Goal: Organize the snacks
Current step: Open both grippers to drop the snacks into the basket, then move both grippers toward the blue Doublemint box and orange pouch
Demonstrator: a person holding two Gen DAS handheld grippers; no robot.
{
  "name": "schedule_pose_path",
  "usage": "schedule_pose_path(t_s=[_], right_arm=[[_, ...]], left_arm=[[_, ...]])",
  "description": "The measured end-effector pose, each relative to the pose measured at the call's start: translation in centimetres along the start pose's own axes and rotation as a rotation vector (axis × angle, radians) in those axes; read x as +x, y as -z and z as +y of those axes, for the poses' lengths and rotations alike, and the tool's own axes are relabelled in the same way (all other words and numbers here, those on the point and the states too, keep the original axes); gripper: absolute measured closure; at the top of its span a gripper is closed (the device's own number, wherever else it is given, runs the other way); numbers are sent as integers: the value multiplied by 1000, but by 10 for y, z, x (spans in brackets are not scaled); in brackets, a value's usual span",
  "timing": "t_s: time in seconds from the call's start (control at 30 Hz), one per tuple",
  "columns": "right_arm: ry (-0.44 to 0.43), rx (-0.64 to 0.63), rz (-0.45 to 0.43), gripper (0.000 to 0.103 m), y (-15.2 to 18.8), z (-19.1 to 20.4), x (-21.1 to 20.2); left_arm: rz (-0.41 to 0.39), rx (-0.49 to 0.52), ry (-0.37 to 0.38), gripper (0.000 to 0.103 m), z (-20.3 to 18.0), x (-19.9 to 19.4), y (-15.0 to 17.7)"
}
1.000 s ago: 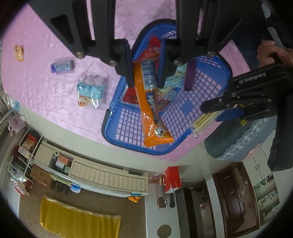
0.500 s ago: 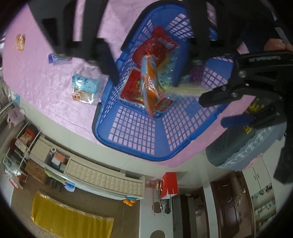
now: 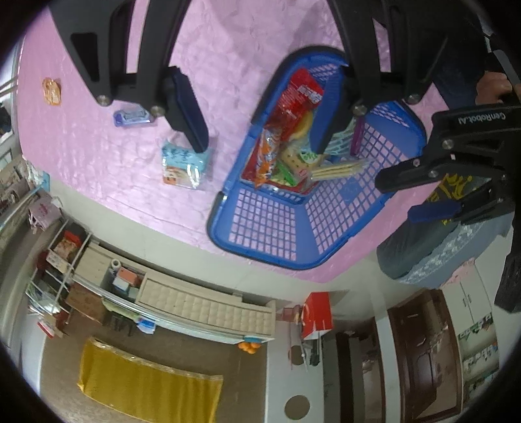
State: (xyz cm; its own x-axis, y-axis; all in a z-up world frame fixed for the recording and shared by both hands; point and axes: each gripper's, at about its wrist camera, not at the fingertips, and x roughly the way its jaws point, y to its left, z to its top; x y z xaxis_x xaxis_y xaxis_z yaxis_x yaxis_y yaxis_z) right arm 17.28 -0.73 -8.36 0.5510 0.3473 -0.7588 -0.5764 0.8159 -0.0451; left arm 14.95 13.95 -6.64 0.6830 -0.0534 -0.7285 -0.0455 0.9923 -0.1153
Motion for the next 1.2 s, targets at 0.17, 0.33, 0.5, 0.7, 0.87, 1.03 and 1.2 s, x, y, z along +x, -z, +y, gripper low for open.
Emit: schedule_pose_path(t_s=[0.17, 0.33, 0.5, 0.7, 0.87, 1.03, 1.2], right_arm=[[12, 20, -31, 34, 6, -7, -25], [27, 44, -61, 34, 15, -17, -47], [48, 75, -81, 34, 27, -31, -64], [73, 113, -95, 24, 44, -55, -78], [118, 138, -104, 15, 57, -76, -89], [124, 176, -97, 14, 69, -102, -91], [126, 214, -71, 14, 84, -126, -87]], left_arm=[[-26, 32, 7, 34, -22, -19, 0], [-47, 62, 24, 34, -44, -34, 0], [-62, 101, 38, 34, -69, -43, -1], [-73, 145, 64, 24, -101, -45, -2], [-66, 173, 77, 24, -129, -39, -3], [-43, 200, 89, 24, -157, -26, -2], [-16, 230, 101, 24, -182, -13, 3]])
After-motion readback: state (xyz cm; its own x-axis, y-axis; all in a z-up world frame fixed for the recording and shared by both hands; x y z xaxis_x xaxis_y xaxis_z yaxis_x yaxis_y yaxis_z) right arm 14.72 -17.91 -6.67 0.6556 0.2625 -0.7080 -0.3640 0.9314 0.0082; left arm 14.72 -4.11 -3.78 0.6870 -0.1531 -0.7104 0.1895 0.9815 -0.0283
